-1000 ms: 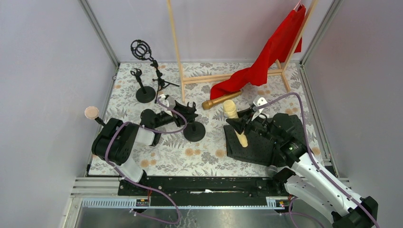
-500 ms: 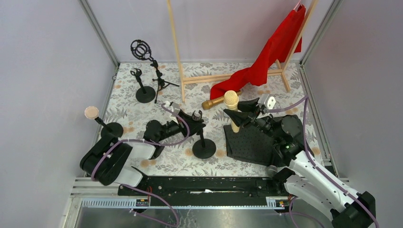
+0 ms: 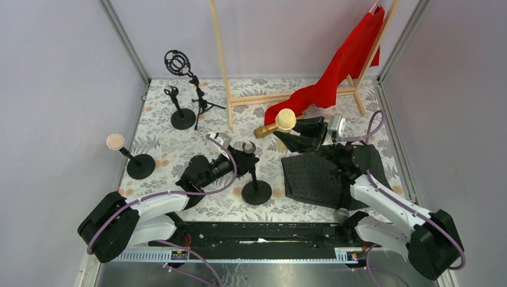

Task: Attach the microphones to the stand

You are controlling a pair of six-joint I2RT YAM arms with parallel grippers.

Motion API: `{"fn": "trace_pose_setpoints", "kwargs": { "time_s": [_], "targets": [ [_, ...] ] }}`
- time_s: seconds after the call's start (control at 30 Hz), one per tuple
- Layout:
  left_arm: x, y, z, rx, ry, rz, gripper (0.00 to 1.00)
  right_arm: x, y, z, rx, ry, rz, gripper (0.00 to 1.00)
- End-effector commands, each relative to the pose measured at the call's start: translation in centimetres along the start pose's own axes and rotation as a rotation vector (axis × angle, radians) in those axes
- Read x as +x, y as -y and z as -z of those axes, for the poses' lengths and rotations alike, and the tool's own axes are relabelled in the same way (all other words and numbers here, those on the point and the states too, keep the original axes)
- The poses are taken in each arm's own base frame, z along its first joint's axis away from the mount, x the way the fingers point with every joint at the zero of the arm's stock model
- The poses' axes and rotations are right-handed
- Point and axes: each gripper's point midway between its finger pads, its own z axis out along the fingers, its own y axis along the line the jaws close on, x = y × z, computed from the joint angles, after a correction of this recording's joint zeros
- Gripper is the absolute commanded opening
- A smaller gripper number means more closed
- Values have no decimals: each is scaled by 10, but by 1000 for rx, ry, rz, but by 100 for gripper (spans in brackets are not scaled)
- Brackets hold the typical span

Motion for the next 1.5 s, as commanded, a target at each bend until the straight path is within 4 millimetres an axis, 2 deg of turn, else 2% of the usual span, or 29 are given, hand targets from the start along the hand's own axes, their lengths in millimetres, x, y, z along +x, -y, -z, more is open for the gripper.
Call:
{"fn": "trace_pose_setpoints", "kwargs": {
  "time_s": [0.0, 0.1, 0.33, 0.57, 0.83, 1.2, 1.47],
  "targets": [
    [-32, 13, -7, 8, 87, 49, 0, -76, -18, -21, -133, 282, 63, 0],
    [-35, 18, -8, 11, 98, 113, 0, -81, -25, -35, -177, 313, 69, 0],
    [-55, 28, -11, 19, 134, 210, 0, -69, -39, -65, -250, 316, 90, 0],
    [-63, 32, -9, 18, 153, 243, 0, -53, -60, -85, -324, 313, 66, 0],
    [-70, 41, -4, 53, 163, 263, 0, -30, -67, -90, -344, 282, 47, 0],
    [-69, 50, 4, 93, 153, 252, 0, -2, -63, -91, -337, 215, 73, 0],
    [-68, 49, 10, 91, 166, 221, 0, 25, -62, -84, -330, 144, 100, 0]
  ]
}}
